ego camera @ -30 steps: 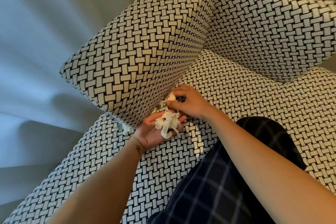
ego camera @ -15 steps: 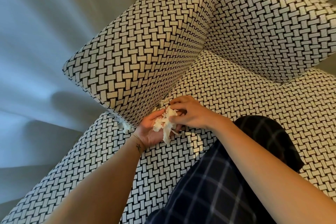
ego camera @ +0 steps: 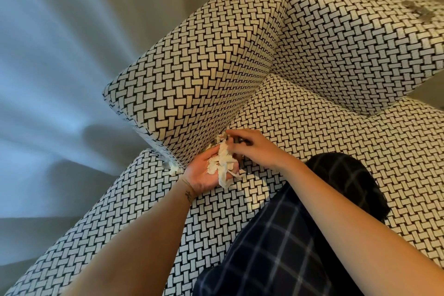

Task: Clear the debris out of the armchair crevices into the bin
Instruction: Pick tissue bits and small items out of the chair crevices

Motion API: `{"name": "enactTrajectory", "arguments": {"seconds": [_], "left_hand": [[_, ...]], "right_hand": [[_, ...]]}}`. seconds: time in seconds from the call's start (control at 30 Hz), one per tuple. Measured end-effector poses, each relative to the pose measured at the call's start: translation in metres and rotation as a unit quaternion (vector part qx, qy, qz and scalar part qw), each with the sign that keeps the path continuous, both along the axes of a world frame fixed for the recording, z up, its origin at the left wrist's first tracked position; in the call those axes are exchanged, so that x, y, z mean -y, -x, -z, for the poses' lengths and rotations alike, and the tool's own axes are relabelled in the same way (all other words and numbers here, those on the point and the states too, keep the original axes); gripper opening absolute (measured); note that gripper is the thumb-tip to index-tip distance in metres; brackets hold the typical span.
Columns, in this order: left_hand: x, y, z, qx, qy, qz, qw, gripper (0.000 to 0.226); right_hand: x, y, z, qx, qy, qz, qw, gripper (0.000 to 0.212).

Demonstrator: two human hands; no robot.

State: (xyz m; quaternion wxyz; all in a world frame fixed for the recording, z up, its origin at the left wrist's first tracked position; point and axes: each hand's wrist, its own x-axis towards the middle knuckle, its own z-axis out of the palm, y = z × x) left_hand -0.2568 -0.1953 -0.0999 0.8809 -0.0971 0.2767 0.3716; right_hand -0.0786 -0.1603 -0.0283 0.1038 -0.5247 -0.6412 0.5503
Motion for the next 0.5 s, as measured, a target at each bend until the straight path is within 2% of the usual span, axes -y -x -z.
{"name": "enactTrajectory", "arguments": {"seconds": [0.1,0.17,0.27,0.37,0.43,0.5], "left_hand": [[0.002,0.001,0.0,0.011,-0.029,0.001,1.0,0.059],[0.001,0.0,-0.001,-0.003,-0.033,-0.002,0.999,0.064],[0.004,-0.003,-0.003,-0.06,-0.001,-0.029,0.998,0.061],[0.011,-0.006,-0.01,-0.058,0.016,-0.078,0.995,0.055],[0.015,-0.009,-0.01,-0.032,0.045,-0.129,0.99,0.053],[0.017,-0.011,-0.012,-0.047,0.056,-0.174,0.982,0.05]], "right_hand": [[0.008,-0.006,0.0,0.013,0.0,-0.004,1.0,0.064],[0.012,-0.005,0.001,0.028,0.001,-0.019,0.999,0.068],[0.014,-0.003,-0.001,0.033,-0.014,-0.018,0.999,0.074],[0.019,-0.003,-0.004,0.023,-0.016,-0.021,0.999,0.087],[0.025,-0.004,-0.003,0.043,-0.019,-0.038,0.998,0.102],[0.032,-0.005,-0.001,0.066,-0.041,-0.047,0.996,0.109]]}}
